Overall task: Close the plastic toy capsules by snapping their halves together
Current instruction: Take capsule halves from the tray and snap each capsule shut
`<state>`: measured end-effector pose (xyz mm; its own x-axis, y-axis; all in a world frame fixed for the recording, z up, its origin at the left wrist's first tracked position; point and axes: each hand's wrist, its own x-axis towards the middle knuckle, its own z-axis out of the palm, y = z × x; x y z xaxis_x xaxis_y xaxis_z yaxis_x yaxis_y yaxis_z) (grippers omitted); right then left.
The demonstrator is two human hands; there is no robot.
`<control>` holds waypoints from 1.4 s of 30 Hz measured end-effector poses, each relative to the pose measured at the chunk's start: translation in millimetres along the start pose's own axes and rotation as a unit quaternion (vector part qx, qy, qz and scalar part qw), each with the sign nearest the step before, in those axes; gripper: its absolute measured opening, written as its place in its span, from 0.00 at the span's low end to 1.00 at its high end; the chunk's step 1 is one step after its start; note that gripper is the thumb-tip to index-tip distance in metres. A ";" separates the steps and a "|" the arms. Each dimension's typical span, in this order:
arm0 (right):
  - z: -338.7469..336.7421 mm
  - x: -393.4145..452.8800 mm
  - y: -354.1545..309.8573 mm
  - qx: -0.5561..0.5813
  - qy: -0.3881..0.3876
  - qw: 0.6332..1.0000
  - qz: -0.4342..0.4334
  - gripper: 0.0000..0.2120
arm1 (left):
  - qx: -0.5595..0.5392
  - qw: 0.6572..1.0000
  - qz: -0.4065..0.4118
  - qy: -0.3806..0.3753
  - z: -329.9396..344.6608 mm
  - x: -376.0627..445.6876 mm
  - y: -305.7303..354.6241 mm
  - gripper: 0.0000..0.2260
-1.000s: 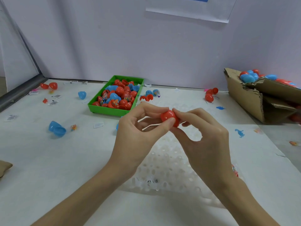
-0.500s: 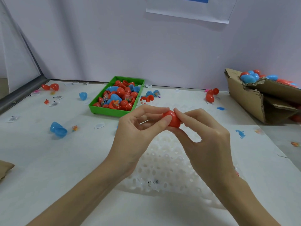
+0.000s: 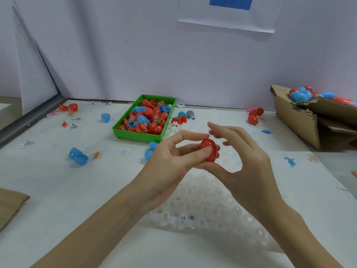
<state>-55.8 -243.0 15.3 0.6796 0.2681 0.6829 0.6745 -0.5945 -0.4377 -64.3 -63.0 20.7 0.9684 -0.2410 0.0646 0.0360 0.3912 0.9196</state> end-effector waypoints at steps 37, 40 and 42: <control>-9.2 -0.4 -8.7 0.208 -0.079 0.974 0.035 0.13 | -0.161 0.979 -0.113 -0.055 -0.5 3.1 -4.7 0.17; -10.8 -0.7 -7.7 0.162 -0.075 0.984 0.013 0.13 | -0.185 0.971 -0.130 -0.074 1.2 -0.4 -4.1 0.16; -11.5 0.8 -6.0 0.131 -0.062 0.989 0.002 0.14 | -0.162 0.976 -0.127 -0.071 2.8 -0.3 -2.6 0.18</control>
<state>-62.6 -247.9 25.2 0.7009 0.3669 0.6117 0.7130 -0.3827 -0.5874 -65.4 -66.5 19.4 0.8746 -0.4789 -0.0755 0.3694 0.5573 0.7436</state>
